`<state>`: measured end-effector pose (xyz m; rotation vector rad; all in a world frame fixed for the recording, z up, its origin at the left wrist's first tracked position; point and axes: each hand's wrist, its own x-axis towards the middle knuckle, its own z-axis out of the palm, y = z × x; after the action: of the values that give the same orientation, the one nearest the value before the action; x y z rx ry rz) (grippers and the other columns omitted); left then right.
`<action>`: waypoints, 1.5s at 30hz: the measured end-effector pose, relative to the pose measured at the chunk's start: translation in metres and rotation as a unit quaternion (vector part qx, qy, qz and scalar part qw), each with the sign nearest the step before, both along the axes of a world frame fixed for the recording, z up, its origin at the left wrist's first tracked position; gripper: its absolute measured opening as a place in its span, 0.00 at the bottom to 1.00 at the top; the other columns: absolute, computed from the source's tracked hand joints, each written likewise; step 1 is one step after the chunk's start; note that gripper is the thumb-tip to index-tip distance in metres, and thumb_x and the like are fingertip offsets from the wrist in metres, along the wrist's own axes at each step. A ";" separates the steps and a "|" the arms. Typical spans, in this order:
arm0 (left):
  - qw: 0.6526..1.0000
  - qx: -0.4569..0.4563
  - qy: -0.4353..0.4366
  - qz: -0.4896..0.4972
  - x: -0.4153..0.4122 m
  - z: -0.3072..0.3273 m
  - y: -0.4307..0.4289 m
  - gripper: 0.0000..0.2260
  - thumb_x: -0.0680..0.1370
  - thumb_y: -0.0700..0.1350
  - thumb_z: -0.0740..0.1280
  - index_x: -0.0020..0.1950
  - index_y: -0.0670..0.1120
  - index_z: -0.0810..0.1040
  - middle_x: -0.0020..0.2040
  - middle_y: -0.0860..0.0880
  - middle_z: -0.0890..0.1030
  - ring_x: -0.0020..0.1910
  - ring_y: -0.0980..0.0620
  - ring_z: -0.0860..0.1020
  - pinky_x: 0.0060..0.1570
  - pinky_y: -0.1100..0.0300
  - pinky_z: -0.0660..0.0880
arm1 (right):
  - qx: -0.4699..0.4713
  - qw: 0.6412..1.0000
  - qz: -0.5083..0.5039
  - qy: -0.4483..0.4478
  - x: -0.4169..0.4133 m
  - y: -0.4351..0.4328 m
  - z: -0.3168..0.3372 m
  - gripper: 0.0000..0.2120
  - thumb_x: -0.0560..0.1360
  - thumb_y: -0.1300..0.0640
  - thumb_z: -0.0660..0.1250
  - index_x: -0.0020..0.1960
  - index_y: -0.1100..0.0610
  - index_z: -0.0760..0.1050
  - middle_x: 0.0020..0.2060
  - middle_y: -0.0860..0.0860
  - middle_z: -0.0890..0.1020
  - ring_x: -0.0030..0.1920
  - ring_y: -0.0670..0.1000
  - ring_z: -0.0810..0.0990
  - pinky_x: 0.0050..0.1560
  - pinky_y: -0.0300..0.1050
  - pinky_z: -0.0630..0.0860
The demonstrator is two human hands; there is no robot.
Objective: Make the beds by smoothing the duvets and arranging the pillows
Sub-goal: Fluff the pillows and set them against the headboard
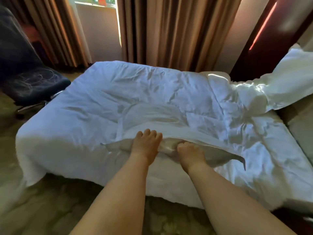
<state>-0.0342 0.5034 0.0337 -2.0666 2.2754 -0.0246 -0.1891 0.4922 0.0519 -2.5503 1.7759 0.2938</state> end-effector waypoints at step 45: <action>0.989 0.091 0.012 0.116 0.038 0.024 -0.202 0.16 0.77 0.41 0.59 0.64 0.47 0.71 0.62 0.46 0.73 0.64 0.45 0.69 0.63 0.50 0.66 | -0.007 0.999 0.036 -0.012 0.028 -0.234 -0.003 0.11 0.79 0.54 0.57 0.57 0.57 0.72 0.54 0.55 0.78 0.55 0.57 0.76 0.57 0.50 0.71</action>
<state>0.0043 0.3018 0.0575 -2.2264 1.9502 0.2124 -0.1608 0.2583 0.0490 -2.6204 1.6871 0.2532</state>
